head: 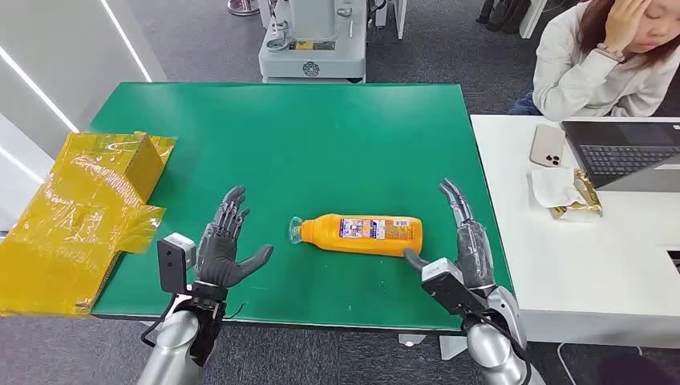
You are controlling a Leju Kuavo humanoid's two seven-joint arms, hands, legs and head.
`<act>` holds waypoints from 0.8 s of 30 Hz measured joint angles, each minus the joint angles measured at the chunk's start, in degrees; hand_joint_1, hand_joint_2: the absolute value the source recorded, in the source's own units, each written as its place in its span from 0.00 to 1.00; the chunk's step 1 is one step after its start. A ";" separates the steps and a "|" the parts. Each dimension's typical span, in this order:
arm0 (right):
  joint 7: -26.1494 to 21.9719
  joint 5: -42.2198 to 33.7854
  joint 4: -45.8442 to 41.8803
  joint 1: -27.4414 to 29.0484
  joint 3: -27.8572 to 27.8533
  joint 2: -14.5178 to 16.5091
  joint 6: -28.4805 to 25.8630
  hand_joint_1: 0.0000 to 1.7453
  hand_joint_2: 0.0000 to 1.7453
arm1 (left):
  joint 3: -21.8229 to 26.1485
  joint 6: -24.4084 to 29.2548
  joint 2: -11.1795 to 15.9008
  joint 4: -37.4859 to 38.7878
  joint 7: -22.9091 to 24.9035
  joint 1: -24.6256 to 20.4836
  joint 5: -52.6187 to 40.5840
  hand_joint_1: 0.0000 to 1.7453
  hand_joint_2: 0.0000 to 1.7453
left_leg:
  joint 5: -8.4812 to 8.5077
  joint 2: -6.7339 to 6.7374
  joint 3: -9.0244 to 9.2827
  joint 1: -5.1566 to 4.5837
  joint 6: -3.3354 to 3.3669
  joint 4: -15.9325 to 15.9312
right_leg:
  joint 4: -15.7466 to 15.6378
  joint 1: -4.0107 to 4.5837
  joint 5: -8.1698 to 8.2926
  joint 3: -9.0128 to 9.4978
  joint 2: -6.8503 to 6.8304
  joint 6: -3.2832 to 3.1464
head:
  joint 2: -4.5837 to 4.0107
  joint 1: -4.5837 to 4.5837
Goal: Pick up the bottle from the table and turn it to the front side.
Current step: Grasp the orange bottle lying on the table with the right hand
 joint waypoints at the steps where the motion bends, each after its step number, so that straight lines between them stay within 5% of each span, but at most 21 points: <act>1: 0.00 0.00 0.07 -0.02 0.01 -0.04 0.00 0.00 1.00 | 0.00 -0.01 -0.01 0.05 -0.01 -0.01 0.00 0.00 1.00 | 0.00 0.00 0.00 0.00 0.00 0.00 | 0.00 0.00 0.00 0.00 0.00 0.00 | 0.00 0.00; 11: 0.71 0.93 1.16 -0.97 0.38 -0.58 0.14 0.00 1.00 | -0.02 -0.18 -0.05 0.78 -0.37 -0.35 0.00 0.00 1.00 | 0.00 0.02 -0.01 -0.01 0.00 0.01 | 0.00 0.00 0.01 0.01 0.02 0.00 | 0.00 0.01; 19: 6.15 -0.38 12.74 -14.02 4.25 -2.93 10.06 0.00 1.00 | -1.73 -2.84 -0.33 4.49 -0.64 -4.06 0.07 0.00 1.00 | 0.09 0.03 0.02 -0.01 0.01 0.05 | 0.00 -0.01 0.10 0.03 0.05 -0.01 | 0.00 0.01; 24: 6.15 -1.02 17.41 -17.54 5.68 -3.77 11.03 0.00 1.00 | -2.55 -3.08 -0.55 6.23 -0.65 -4.98 0.07 0.00 1.00 | 0.07 0.01 0.01 -0.01 0.01 0.05 | 0.00 0.00 0.08 0.02 0.04 0.00 | 0.00 0.01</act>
